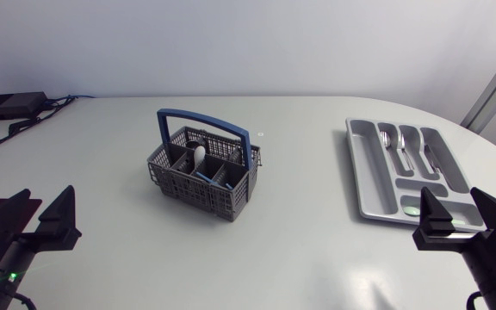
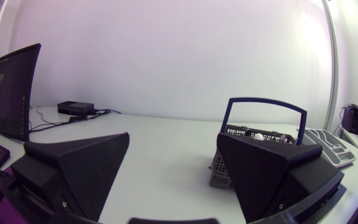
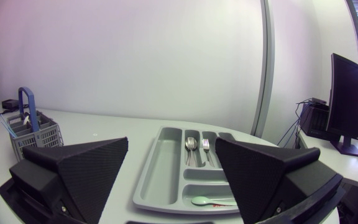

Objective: Unload the cutlery basket into the drawer organizer.

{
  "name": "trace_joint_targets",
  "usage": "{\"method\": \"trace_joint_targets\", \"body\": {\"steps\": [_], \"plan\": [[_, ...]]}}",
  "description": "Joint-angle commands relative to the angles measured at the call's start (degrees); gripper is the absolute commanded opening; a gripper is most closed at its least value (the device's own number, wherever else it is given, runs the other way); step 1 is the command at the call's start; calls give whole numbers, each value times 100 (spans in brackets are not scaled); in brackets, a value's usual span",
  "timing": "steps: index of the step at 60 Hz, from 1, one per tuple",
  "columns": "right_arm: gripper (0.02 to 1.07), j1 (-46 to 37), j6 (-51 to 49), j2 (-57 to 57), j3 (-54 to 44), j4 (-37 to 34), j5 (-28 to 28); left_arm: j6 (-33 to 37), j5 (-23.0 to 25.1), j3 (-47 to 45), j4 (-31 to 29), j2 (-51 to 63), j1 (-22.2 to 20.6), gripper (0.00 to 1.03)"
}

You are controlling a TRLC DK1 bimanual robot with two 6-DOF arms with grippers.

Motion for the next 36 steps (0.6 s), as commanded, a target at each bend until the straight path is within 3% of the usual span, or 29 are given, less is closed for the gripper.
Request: {"method": "trace_joint_targets", "body": {"steps": [1,27,36], "plan": [[103,-19,-104,-43,-124,-38,-16,30,-8,-215,-111,-47,-43,99],[103,43,-104,-60,-27,-47,72,48,-17,-127,-119,-56,-43,98],[103,509,-104,98,325,-179,336,30,-17,242,-207,-21,-61,97]]}}
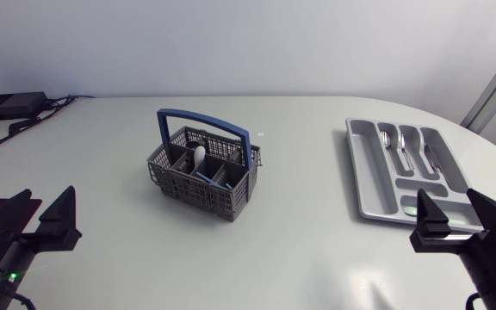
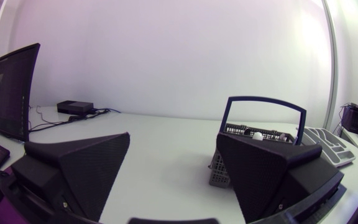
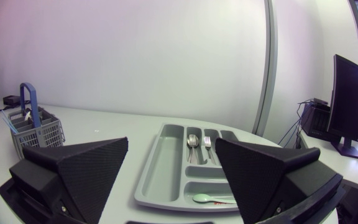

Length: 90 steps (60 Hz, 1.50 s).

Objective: Unload the cutlery basket into the drawer organizer.

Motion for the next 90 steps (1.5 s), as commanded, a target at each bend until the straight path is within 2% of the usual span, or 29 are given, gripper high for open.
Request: {"method": "trace_joint_targets", "body": {"steps": [1,15,31,39,47,51,58,61,64,69,73,83,90], "plan": [[103,244,-45,137,290,2,159,10,-14,189,-118,-12,-37,97],[103,965,-36,1851,773,969,686,-16,-14,682,76,761,-89,97],[103,1993,104,4128,1591,1611,1275,-69,-14,1692,418,2985,-230,97],[103,2486,245,5174,2188,1418,1337,-69,-23,2228,146,3881,-397,94],[102,3101,201,6413,3304,82,1460,-42,-32,2844,-505,4690,-555,93],[102,3250,-45,6870,3682,-331,1301,81,-32,3090,-821,4892,-661,93],[102,3400,-256,7626,4183,-411,1073,784,91,3353,-970,5165,-713,93],[102,3391,-353,7837,4350,-481,458,916,144,3520,-1111,5358,-766,93],[102,3285,-643,7872,4394,-411,-386,916,311,3661,-1216,5560,-845,93],[100,3250,-660,7907,4526,-261,-808,1092,715,3687,-1199,5613,-889,93],[98,3180,-748,8021,4676,-252,-1414,1179,821,3696,-1102,5753,-1047,93],[95,3294,-775,8636,5133,-41,-1414,1179,917,3696,-795,6035,-1232,93],[84,3391,-906,9102,5414,222,-1274,1223,1031,3643,-645,6052,-1399,93]]}}
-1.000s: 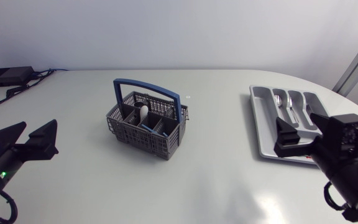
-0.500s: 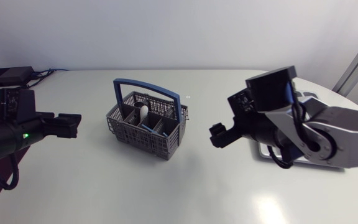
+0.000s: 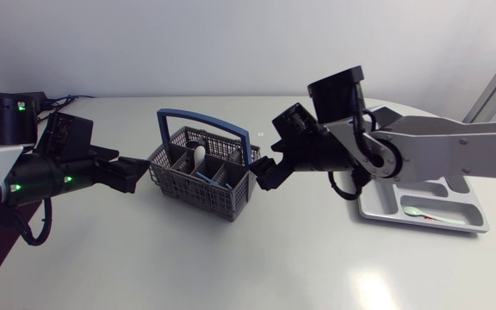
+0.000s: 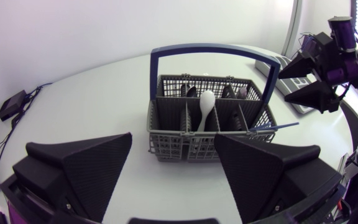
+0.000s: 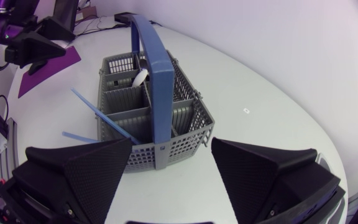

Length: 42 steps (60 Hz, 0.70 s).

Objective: Unload the cutlery basket into the drawer organizer.

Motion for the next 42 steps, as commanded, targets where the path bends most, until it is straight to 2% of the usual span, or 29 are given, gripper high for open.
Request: {"method": "trace_joint_targets", "body": {"steps": [1,18,27,42], "plan": [[82,91,-194,406,249,115,27,141,85,109,89,85,-138,93],[36,170,-405,942,487,616,0,282,85,-14,221,103,-261,93],[31,117,-519,915,381,616,-96,326,85,-40,274,112,-252,93],[31,-120,-783,309,-120,370,-290,344,85,-49,265,129,-235,93]]}}
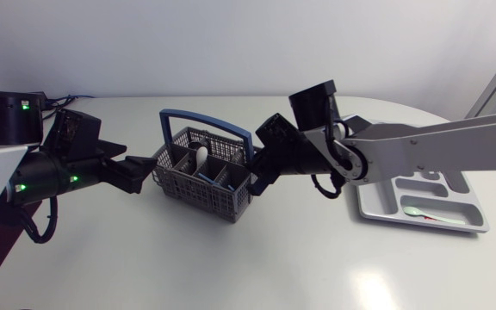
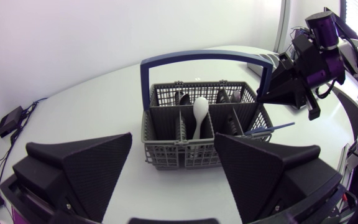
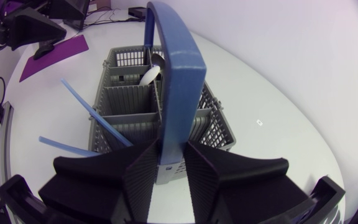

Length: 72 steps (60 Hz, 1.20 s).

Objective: Unload the cutlery basket into the drawer organizer.

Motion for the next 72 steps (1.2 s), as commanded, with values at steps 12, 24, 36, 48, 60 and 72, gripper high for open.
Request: {"method": "trace_joint_targets", "body": {"steps": [12,24,36,48,60,72], "plan": [[31,-634,-590,-936,-743,-497,-331,158,78,4,33,360,65,93],[31,-775,-705,-1375,-1051,-682,-410,167,78,346,121,1063,135,93],[84,-924,-520,-1797,-1060,-972,-410,158,35,812,446,1819,144,85],[82,-1135,-362,-2236,-1341,-1139,-392,97,35,1419,877,2997,267,78],[28,-1188,-327,-2263,-1587,-1034,-401,158,35,1665,1150,3551,346,58],[18,-1162,-318,-2034,-1807,-884,-392,211,360,1735,1079,3761,320,42]]}}
